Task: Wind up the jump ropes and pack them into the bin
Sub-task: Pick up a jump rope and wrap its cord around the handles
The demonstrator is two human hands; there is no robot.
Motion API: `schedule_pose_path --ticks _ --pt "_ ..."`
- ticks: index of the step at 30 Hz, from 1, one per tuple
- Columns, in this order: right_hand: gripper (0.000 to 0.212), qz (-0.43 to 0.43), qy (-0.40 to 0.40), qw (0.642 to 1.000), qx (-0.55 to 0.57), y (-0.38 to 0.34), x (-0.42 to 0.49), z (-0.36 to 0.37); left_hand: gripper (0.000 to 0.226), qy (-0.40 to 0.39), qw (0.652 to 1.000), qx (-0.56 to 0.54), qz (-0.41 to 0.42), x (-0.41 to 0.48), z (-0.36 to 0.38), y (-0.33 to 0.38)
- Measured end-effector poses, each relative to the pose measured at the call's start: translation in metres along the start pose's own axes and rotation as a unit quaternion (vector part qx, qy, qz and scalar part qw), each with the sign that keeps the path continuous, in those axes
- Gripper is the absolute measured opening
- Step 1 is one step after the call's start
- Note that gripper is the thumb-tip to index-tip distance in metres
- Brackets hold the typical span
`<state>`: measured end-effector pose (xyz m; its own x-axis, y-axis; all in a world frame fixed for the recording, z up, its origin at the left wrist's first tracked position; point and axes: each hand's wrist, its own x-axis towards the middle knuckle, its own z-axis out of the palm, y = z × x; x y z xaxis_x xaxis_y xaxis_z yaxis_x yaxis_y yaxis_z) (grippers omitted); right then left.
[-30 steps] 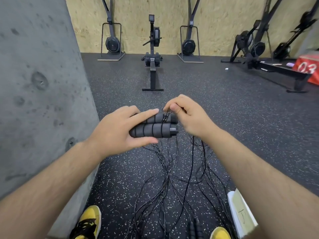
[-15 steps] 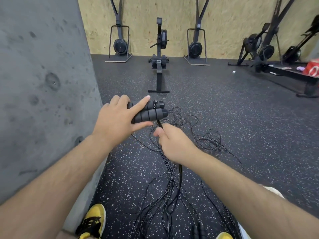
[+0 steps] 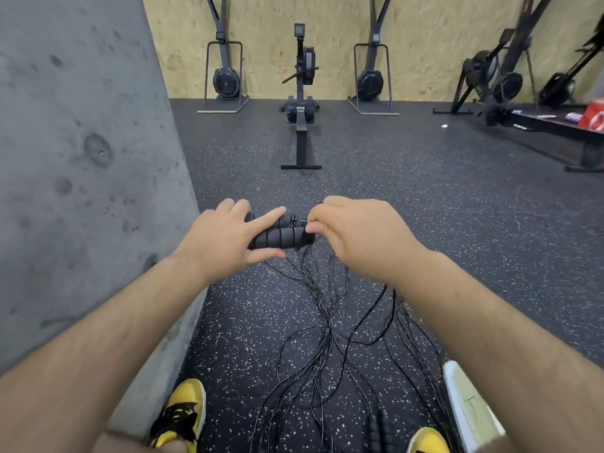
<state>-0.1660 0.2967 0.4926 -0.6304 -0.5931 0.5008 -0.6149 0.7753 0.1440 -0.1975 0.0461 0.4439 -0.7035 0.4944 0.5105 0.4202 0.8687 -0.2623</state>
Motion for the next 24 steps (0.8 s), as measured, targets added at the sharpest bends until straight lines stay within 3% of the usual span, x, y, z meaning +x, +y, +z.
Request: schedule_pose_path --ticks 2,7,11,14,17,20,24 --pt "0.04 -0.01 0.03 0.999 0.027 0.009 0.001 0.001 0.08 0.0 1.0 -0.009 0.028 -0.002 -0.003 0.005" --pt "0.022 0.023 0.01 0.989 0.144 0.031 0.004 0.011 0.081 -0.003 0.993 -0.05 0.107 -0.005 -0.013 0.018" --pt "0.017 0.083 0.004 0.941 0.328 0.038 0.002 0.027 0.081 0.039 0.99 -0.092 0.095 -0.006 -0.027 0.03" --pt "0.02 0.144 -0.011 0.852 0.503 0.028 -0.002 0.039 0.08 0.07 0.991 -0.101 0.061 -0.006 -0.037 0.035" --pt "0.044 0.214 -0.038 0.738 0.639 0.007 -0.001 0.045 0.08 0.079 0.993 -0.087 0.018 -0.006 -0.042 0.039" --pt "0.041 0.263 -0.089 0.774 0.569 -0.01 -0.003 0.052 0.08 0.071 0.996 -0.05 -0.031 -0.002 -0.043 0.037" --pt "0.029 0.273 -0.14 0.785 0.538 -0.024 -0.006 0.051 0.08 0.064 0.997 -0.016 -0.047 0.0 -0.035 0.028"
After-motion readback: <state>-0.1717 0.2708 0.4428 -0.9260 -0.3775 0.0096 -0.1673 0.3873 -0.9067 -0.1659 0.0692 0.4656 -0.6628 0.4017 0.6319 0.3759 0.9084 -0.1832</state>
